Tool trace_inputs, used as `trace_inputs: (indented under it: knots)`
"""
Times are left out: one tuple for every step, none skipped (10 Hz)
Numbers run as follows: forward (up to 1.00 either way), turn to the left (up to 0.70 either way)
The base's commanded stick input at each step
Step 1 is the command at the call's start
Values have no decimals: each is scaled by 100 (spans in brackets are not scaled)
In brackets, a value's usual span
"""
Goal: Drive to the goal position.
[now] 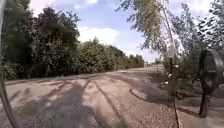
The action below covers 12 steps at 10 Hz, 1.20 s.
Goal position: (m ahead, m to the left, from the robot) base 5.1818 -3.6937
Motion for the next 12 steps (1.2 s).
trace_inputs:
  knots:
    - [4, 0]
    - [4, 0]
    - [4, 0]
    - [4, 0]
    - [4, 0]
    - [4, 0]
    - [1, 0]
    - [3, 0]
    - [4, 0]
    - [4, 0]
    - [4, 0]
    - [3, 0]
